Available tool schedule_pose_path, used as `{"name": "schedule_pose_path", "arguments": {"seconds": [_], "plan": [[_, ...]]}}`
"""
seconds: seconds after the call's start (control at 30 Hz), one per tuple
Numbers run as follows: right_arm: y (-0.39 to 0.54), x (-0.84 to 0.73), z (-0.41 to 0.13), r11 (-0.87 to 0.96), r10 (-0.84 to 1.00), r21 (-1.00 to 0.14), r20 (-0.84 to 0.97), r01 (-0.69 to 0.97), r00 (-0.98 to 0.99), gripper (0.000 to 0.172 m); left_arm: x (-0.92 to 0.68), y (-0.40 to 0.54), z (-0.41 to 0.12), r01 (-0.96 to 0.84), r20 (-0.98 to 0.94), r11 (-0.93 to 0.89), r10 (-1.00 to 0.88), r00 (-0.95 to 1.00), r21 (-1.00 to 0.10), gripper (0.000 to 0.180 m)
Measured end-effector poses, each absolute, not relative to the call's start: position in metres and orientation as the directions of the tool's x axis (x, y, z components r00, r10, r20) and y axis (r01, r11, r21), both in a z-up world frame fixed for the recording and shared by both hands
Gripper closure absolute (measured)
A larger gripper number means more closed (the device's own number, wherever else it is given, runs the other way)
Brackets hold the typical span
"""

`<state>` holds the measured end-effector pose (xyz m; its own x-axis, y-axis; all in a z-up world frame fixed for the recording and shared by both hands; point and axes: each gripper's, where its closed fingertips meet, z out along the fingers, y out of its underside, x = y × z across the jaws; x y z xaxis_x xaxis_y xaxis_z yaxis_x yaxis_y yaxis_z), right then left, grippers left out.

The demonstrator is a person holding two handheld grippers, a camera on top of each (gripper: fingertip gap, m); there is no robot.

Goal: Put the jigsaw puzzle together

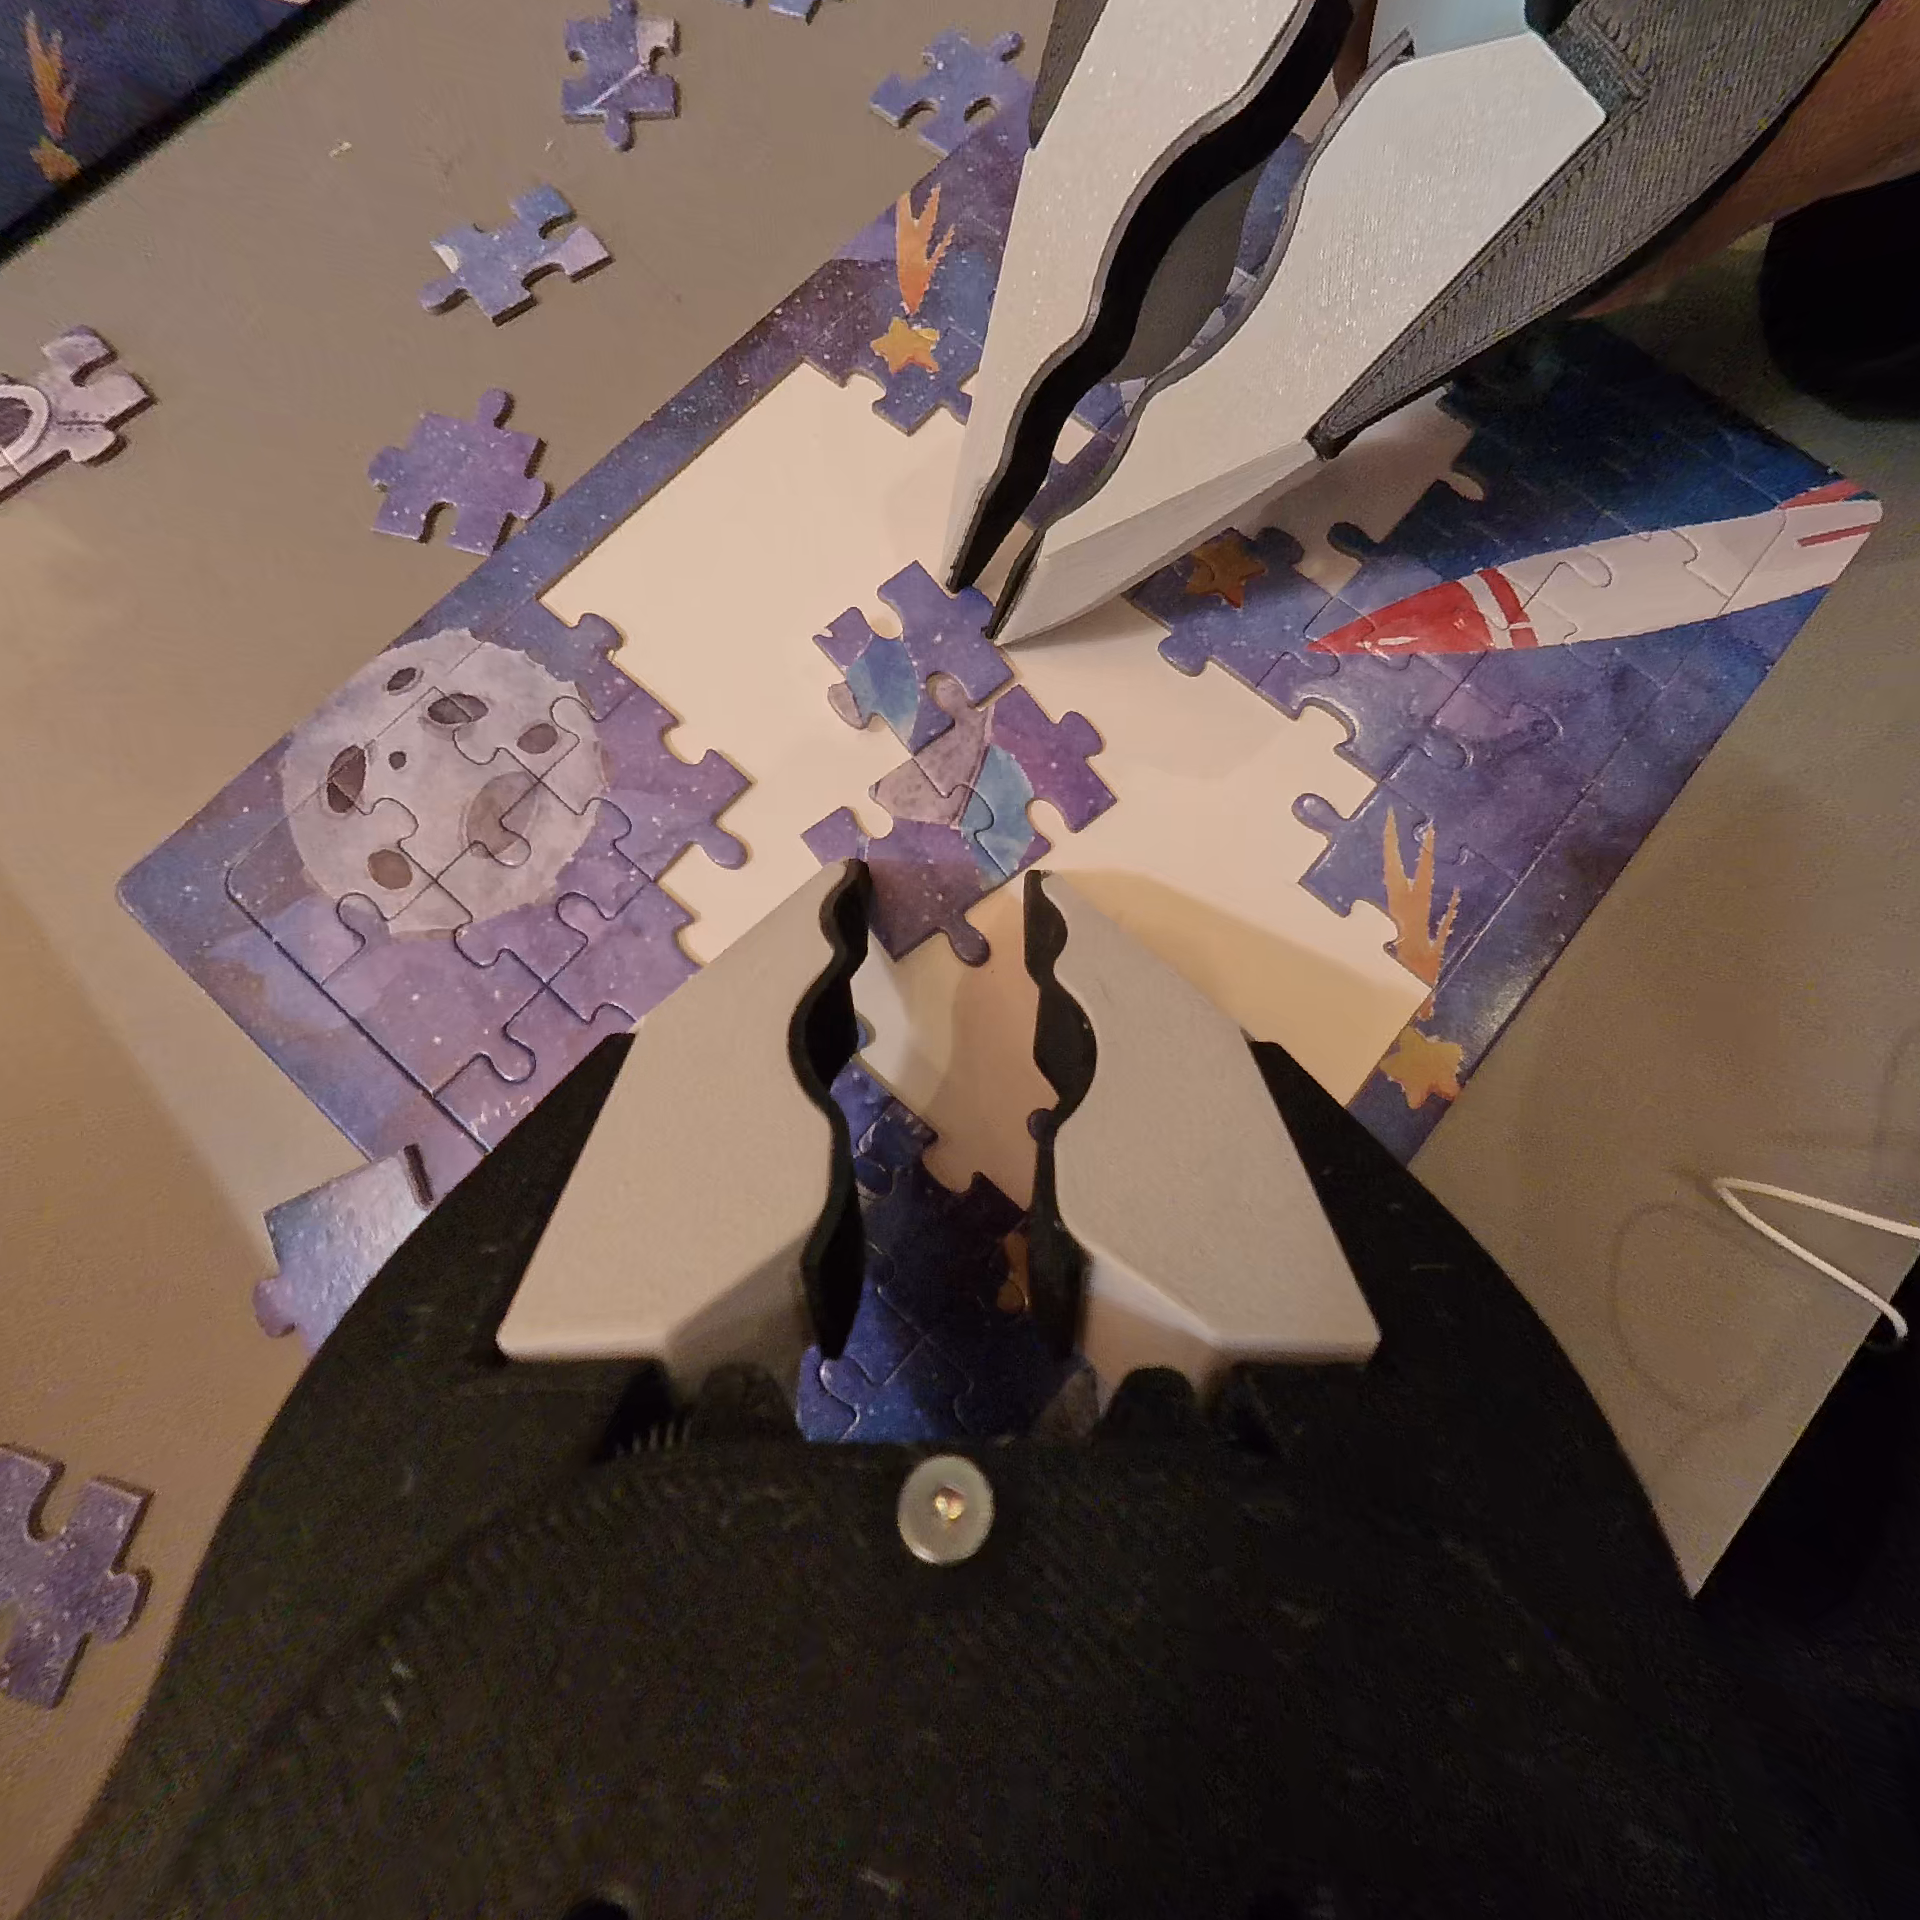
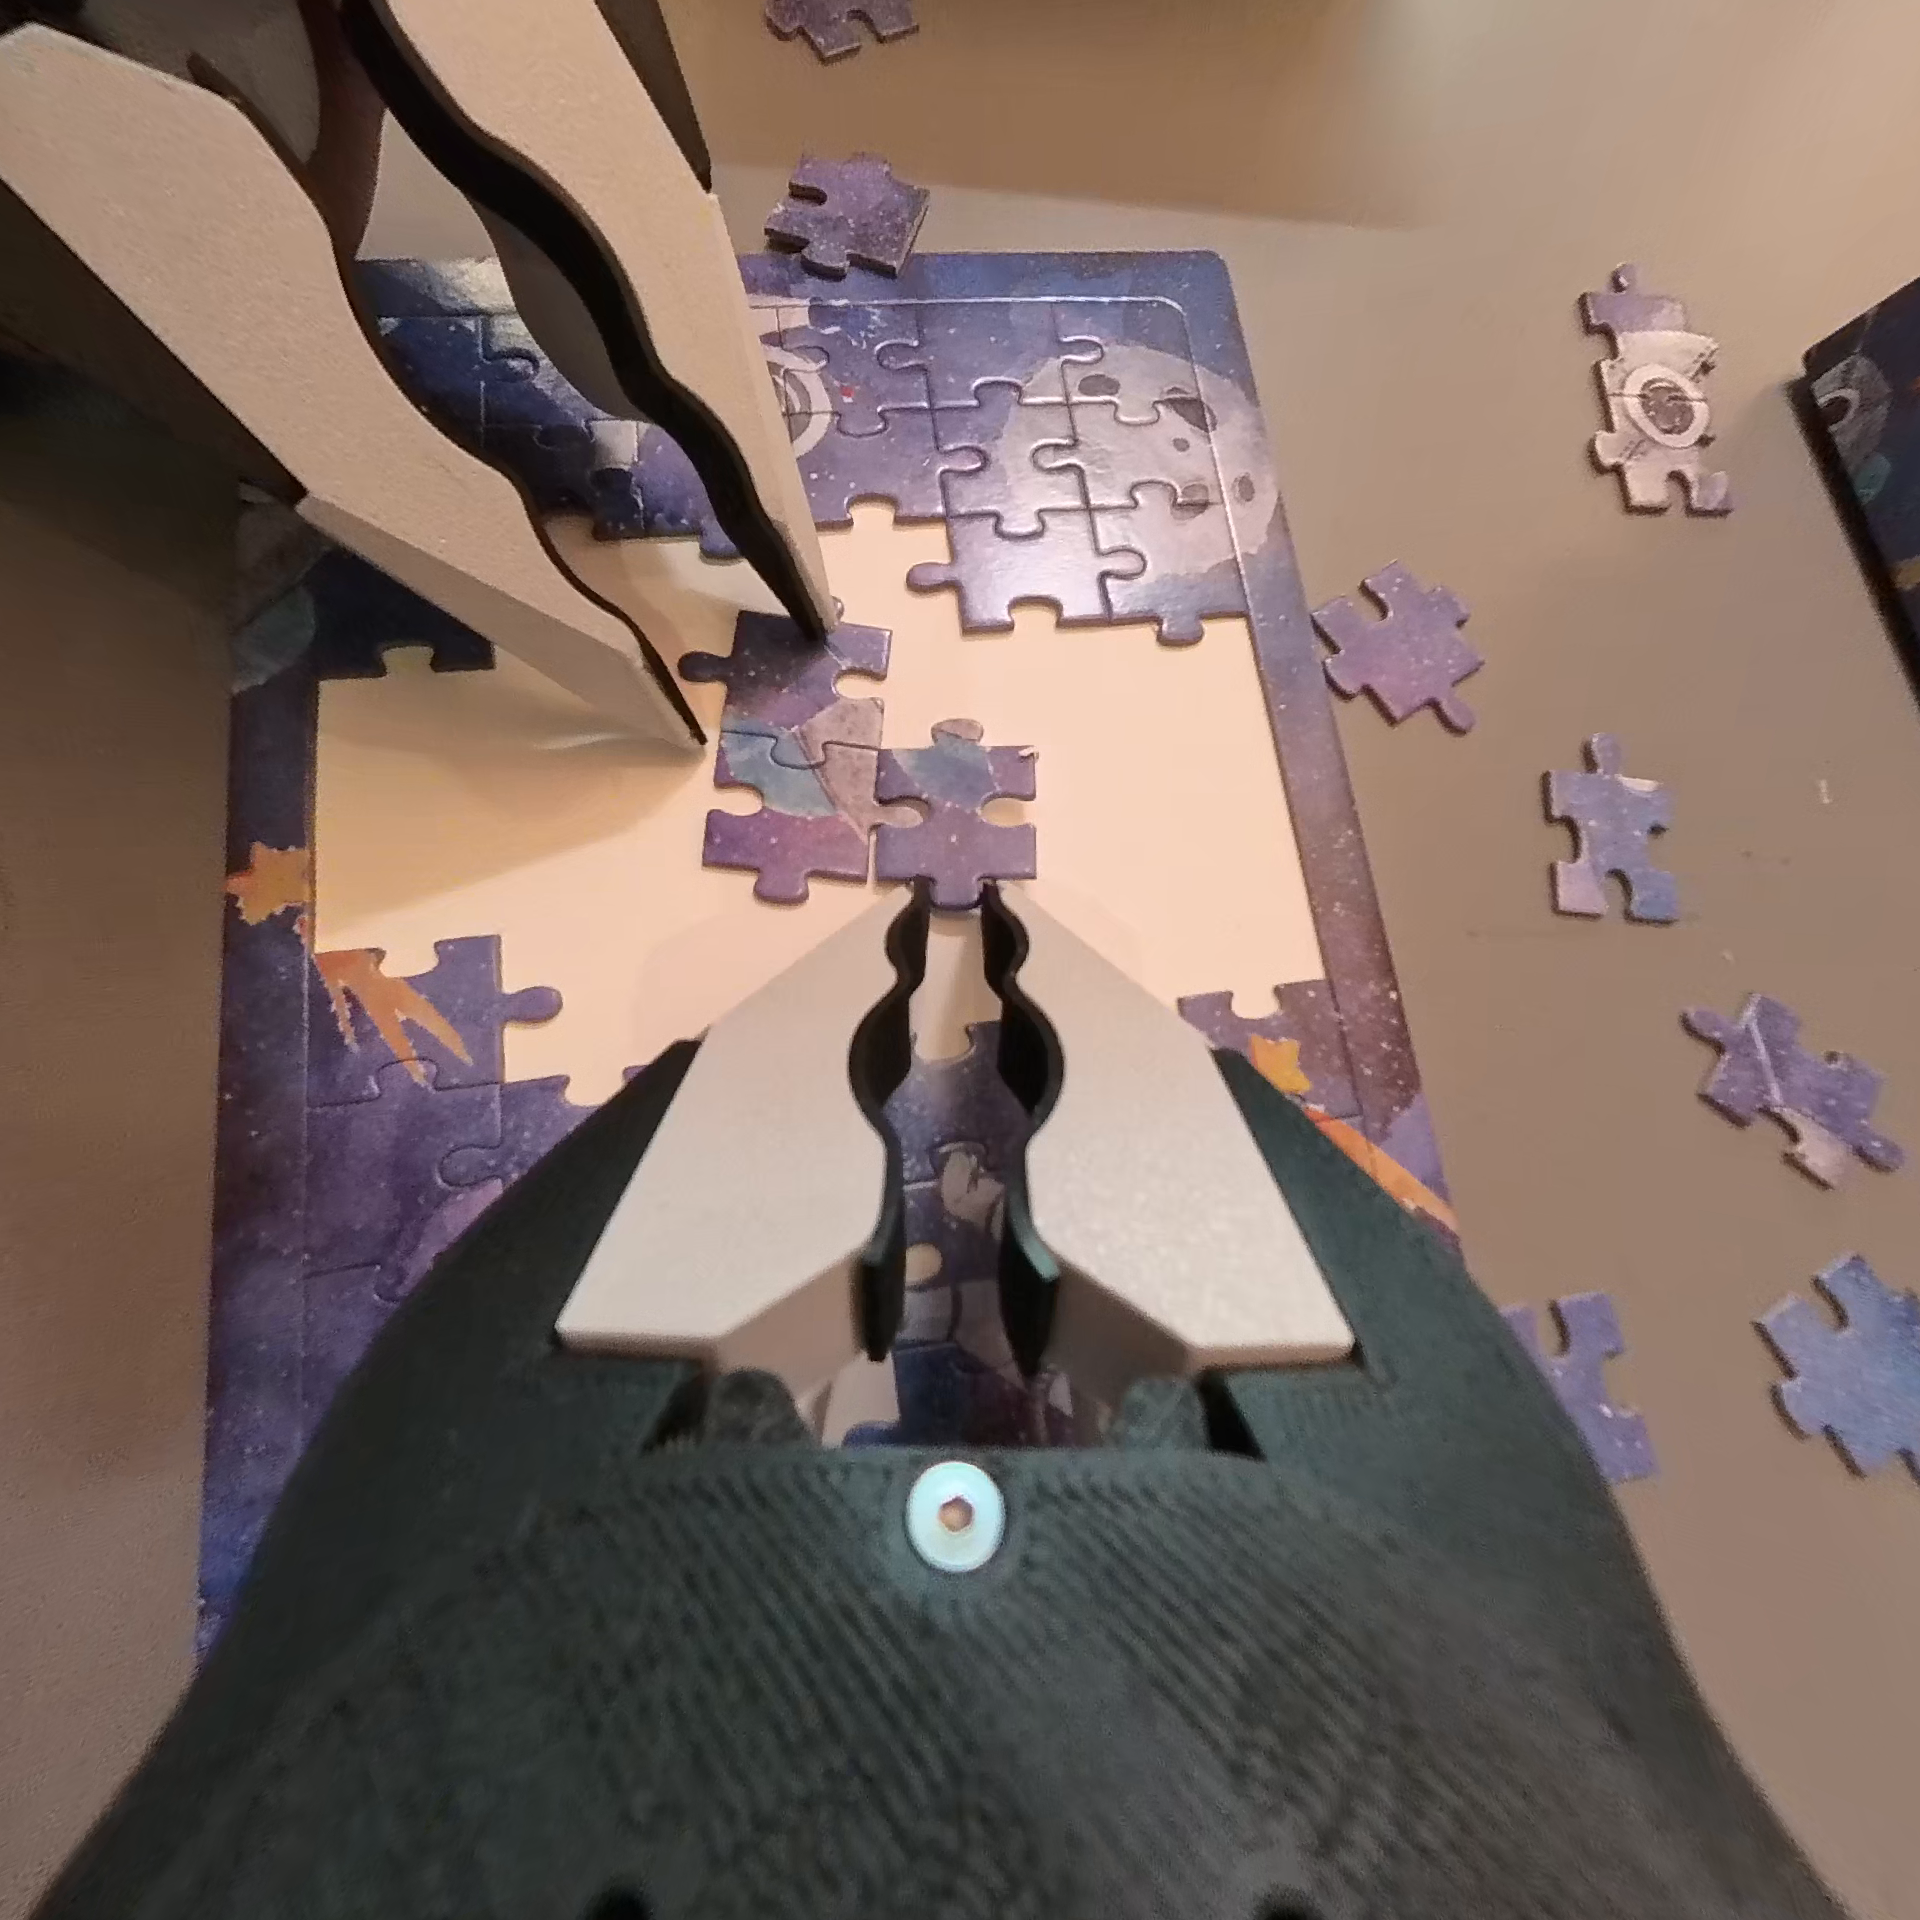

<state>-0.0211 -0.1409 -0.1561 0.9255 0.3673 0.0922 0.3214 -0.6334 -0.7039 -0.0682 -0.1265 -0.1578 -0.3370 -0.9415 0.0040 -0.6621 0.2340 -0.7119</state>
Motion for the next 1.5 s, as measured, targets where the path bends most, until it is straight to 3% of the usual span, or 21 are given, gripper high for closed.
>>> {"name": "schedule_pose_path", "arguments": {"seconds": [1.5], "plan": [[-0.1427, -0.0194, -0.1472, -0.610, 0.354, -0.742, 0.059, 0.279, 0.933, 0.164, -0.0723, -0.1237, -0.1581, -0.685, 0.045, 0.201, -0.945, -0.324, -0.700, 0.145]]}}
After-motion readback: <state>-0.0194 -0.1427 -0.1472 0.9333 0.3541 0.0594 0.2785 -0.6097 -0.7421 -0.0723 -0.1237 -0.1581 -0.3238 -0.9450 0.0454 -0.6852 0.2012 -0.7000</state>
